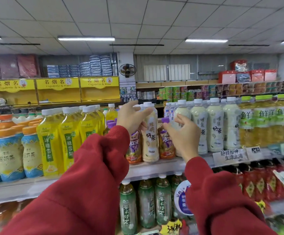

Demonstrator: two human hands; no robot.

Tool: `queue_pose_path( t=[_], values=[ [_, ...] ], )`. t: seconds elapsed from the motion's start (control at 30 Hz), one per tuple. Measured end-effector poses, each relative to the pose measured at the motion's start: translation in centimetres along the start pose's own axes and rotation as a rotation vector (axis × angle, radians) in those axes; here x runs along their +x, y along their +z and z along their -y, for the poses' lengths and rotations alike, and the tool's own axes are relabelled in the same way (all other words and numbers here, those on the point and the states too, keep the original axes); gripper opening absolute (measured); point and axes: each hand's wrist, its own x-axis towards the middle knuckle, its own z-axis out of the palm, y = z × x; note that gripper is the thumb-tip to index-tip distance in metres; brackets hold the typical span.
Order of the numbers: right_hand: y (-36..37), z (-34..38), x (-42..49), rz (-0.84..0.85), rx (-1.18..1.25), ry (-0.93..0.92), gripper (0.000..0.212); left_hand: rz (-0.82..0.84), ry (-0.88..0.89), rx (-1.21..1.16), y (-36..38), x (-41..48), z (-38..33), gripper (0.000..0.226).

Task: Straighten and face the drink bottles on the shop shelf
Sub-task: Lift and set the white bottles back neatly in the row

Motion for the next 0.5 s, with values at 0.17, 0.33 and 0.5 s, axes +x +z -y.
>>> queue_pose_path(
  t=[0.17, 0.33, 0.5],
  values=[
    [0.8, -1.2, 0.4, 0.08, -0.034, -0.042, 0.059, 0.062, -0.089, -0.068, 1.4, 1.0, 0.7, 0.089],
    [1.9, -2.0, 1.4, 0.232, -0.178, -0.099, 0.052, 0.145, -0.097, 0.03, 1.7, 1.0, 1.4, 0.085],
    [2.6, -2.3, 1.4, 0.256, -0.225, -0.096, 0.037, 0.097, -0.088, 0.112, 1.8, 0.9, 1.6, 0.084]
  ],
)
